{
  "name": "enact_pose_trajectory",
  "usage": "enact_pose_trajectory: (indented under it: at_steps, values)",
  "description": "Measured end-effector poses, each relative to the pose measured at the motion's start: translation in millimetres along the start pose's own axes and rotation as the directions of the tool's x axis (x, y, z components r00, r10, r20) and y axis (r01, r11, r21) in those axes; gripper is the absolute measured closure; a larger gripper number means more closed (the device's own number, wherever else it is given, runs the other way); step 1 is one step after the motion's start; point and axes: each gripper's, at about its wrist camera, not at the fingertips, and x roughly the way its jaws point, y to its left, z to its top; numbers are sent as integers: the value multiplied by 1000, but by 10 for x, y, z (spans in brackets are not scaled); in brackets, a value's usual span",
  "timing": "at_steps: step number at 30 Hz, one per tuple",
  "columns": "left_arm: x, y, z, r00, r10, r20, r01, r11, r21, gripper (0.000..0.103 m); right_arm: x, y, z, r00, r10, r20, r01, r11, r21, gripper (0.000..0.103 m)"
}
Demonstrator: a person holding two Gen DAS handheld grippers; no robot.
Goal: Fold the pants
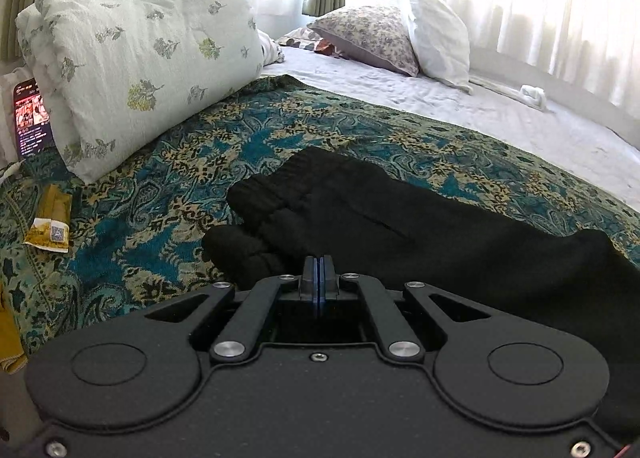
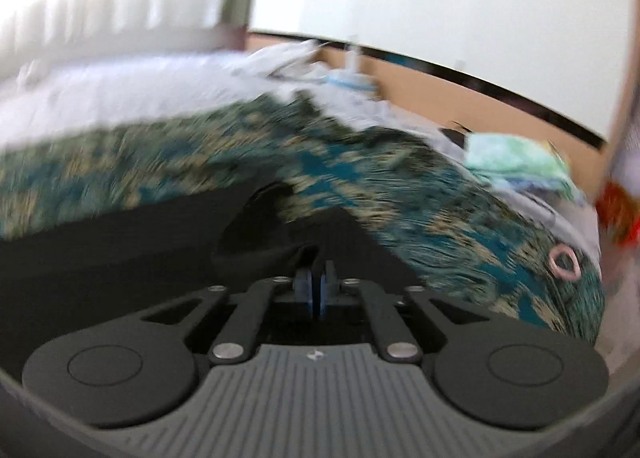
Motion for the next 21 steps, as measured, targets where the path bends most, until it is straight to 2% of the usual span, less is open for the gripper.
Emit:
enact_pose_trajectory:
  at_steps: [6,10,12,17,18,19,21]
  values:
    - [-75,8,2,1000,-9,14,8,1000,30,101,-290,-482,-227,1000,3,3,-4,992,125,96]
    - [-35,50,-49,1000,18,3,-18,999,47,102,-286,-795,-396,996,66,-60,-49,967,249,93]
    - [13,73,-96,999,43,-12,-43,998,55,102,-229,-888,-473,993,99,-65,-76,954,291,93]
    - [70,137,-193,998,54,-38,-51,997,63,102,-237,-1089,-541,988,146,-42,-118,909,399,86]
    - [76,149,-206,998,55,-39,-52,997,64,102,-236,-1130,-543,988,148,-38,-120,902,414,76]
    - [80,160,-221,998,55,-41,-52,997,63,102,-242,-1171,-554,989,143,-31,-116,897,426,71]
    - [93,164,-236,997,54,-47,-50,997,65,102,-246,-1267,-572,993,121,-14,-102,887,451,69]
